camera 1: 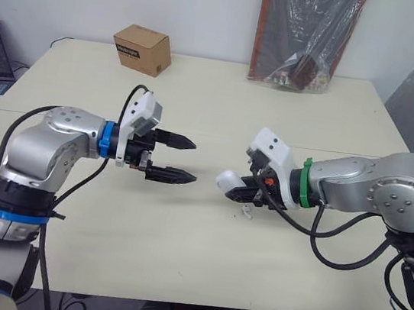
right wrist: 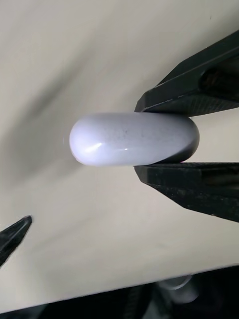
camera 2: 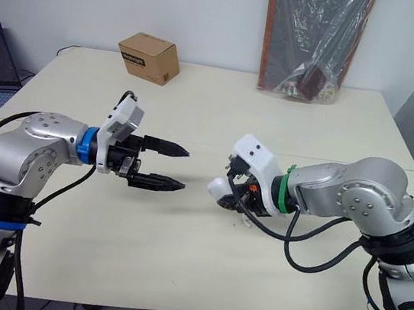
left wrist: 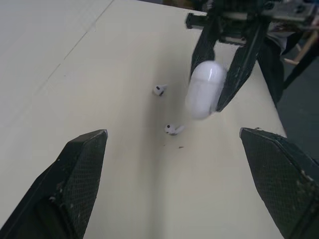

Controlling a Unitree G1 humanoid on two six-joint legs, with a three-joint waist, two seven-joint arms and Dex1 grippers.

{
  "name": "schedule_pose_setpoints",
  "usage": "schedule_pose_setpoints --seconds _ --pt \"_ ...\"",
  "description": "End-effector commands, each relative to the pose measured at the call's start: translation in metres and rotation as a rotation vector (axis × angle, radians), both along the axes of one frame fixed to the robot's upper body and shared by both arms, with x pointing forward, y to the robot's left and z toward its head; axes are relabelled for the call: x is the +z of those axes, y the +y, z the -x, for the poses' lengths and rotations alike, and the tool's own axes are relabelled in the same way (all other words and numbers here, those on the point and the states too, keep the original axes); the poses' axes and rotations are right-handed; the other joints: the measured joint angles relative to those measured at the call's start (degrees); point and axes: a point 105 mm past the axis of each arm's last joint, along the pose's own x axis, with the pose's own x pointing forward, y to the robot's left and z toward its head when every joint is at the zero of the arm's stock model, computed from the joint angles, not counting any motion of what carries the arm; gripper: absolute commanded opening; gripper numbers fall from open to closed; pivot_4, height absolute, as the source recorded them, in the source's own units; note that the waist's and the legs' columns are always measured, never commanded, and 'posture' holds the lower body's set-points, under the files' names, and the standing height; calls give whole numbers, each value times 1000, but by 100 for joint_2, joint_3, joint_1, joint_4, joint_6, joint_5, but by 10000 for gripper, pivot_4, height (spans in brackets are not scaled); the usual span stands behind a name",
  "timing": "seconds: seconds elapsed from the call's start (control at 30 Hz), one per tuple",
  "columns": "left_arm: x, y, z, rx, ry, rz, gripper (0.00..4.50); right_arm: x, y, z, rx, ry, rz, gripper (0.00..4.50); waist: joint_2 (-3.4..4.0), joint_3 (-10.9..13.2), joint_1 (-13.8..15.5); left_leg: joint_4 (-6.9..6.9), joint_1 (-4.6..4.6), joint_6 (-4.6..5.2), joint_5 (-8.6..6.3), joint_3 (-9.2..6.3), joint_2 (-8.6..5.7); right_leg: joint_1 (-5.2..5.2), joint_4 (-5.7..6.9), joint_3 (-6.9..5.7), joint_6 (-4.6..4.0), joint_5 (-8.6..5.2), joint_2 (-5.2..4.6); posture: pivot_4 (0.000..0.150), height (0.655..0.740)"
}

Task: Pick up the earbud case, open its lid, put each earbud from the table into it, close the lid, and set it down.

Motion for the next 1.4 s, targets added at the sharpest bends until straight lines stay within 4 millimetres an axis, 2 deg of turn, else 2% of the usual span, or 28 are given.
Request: schedule_pose_setpoints --seconds 0.03,0.3,0.43,0.53,0.73,1.27,1.4 --pt "-1 -8 3 -47 -6 -40 44699 12 7 -3 85 -130 55 7917 0 0 0 0 0 0 0 0 0 -2 2 -1 -1 0 0 1500 7400" --pt "-13 -18 4 -83 -48 -82 44699 11 22 -6 131 -143 83 7917 0 0 1 2 -3 0 1 -2 1 -7 11 -1 -3 2 0 1500 7400" --pt "-12 -19 2 -88 -51 -70 44699 11 25 -7 146 -151 91 7917 0 0 0 5 -5 -1 1 -2 -1 -7 11 -2 -4 2 -3 1500 7400" --pt "-11 -19 1 -89 -50 -65 38871 11 27 -8 152 -153 93 7917 0 0 0 4 -4 -1 1 -2 -1 -8 13 -2 -4 2 -3 1500 7400" --pt "-13 -20 3 -101 -50 -69 21124 11 28 -10 152 -158 98 7917 0 0 -1 8 -4 -1 1 -3 -1 -8 19 -2 -4 2 -3 1500 7400" --pt "-20 -23 5 -123 -37 -89 21124 21 31 -14 147 -175 89 7917 2 1 -11 80 4 0 0 -7 -3 -8 95 0 -5 -5 2 1500 7400" --pt "-19 -23 4 -118 -36 -80 12899 23 32 -15 152 -177 86 7917 2 1 -12 88 3 0 0 -5 -3 -7 95 3 -4 -4 2 1500 7400"
